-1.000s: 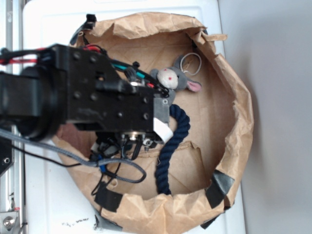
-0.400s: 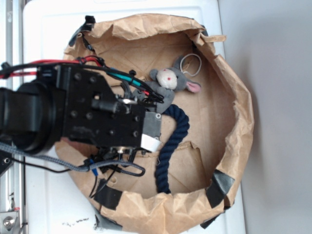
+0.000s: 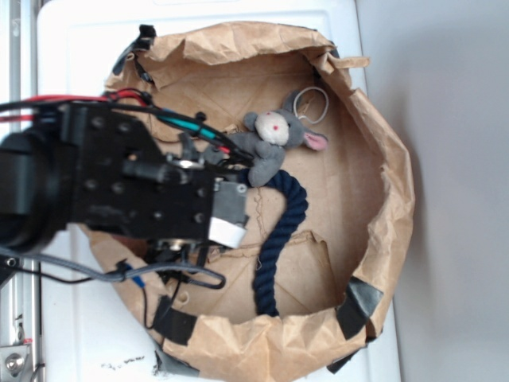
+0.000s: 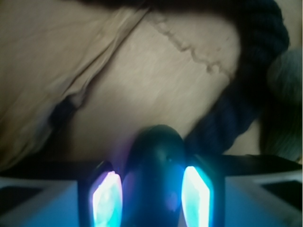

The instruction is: Grab the plastic pickle.

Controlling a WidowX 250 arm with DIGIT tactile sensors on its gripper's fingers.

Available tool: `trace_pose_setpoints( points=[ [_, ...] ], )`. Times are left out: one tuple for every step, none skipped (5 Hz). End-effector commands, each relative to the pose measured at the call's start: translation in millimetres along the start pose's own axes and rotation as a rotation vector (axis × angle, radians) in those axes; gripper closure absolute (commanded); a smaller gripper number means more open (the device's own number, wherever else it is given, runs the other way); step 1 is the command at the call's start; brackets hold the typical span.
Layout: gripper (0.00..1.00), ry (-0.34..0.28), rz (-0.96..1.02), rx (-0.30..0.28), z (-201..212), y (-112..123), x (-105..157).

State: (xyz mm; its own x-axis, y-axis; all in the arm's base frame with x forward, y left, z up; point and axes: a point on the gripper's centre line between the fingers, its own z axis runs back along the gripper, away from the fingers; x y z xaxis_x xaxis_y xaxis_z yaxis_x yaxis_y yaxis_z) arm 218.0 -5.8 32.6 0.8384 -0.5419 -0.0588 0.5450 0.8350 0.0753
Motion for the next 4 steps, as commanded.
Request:
trace_pose_setpoints(
  points=[
    [1.00,-0.086,0.076,-0.167,86,18,15],
    [1.00,-0.103,0.089,-0.192,97,26,25],
    [1.00,-0.134,0.105,-0.178,100,26,27],
    [1.00,-0.121,0.097,-0.182,100,26,32]
  ],
)
